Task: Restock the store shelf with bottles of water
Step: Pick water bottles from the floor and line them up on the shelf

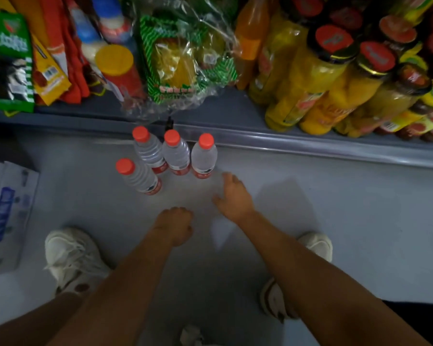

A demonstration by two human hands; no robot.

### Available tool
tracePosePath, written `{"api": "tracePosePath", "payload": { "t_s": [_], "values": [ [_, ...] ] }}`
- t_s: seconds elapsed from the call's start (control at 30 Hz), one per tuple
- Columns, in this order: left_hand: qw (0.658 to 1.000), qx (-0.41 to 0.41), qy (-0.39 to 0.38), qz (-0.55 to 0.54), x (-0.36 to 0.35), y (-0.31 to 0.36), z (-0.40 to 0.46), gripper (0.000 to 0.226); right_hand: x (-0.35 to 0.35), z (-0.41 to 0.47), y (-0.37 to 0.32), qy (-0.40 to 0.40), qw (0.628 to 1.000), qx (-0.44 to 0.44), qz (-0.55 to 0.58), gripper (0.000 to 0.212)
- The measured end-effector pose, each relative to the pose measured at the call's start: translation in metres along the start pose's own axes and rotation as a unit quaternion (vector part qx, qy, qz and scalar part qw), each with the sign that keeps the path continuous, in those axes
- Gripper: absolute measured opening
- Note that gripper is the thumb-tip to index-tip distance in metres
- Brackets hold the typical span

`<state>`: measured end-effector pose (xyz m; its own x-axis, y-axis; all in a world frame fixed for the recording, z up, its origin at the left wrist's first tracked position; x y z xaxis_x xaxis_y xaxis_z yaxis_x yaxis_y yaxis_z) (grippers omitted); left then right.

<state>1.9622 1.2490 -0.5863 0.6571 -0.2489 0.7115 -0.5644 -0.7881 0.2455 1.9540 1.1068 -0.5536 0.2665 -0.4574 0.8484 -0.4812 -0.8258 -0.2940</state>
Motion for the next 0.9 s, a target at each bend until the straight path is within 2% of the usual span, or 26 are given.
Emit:
{"api": "tracePosePath", "payload": {
  "t_s": [0.1,0.17,0.33,0.63,0.8,0.9],
  "values": [
    [1.0,0.009,-0.008,0.001,-0.006,-0.009,0.008,0.042,0.033,0.025,-0.013,0.086,0.994,0.007,0.071,0.064],
    [1.0,0.012,-0.013,0.001,-0.008,-0.013,0.011,0.043,0.046,0.036,-0.024,0.111,0.989,0.018,0.099,0.067],
    [1.0,0.02,-0.003,-0.002,-0.007,-0.02,0.012,0.043,0.052,0.05,-0.039,0.121,0.989,0.02,0.088,0.074],
    [1.0,0.012,0.017,0.013,0.002,-0.014,-0.003,0.043,0.069,0.033,-0.036,0.122,0.99,0.007,0.071,0.062],
    [0.997,-0.008,0.072,0.037,0.041,0.006,-0.024,0.037,0.102,-0.009,-0.025,0.146,0.988,0.006,0.045,0.06],
    [0.991,-0.028,0.119,0.056,0.079,0.029,-0.044,0.032,0.145,-0.041,-0.022,0.2,0.979,0.004,0.04,0.055]
  ]
}}
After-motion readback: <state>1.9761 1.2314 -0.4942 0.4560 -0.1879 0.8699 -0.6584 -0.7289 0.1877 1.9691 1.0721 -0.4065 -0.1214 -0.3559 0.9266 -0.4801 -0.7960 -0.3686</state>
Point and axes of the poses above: each hand's wrist, its own z-axis towards the middle knuckle, its own x-axis out of the back of the hand, y = z × x, the point moved 10 cm from there along z, towards the middle knuckle, and after that the axes turned 10 degrees about -z, right-handed, at the moved point
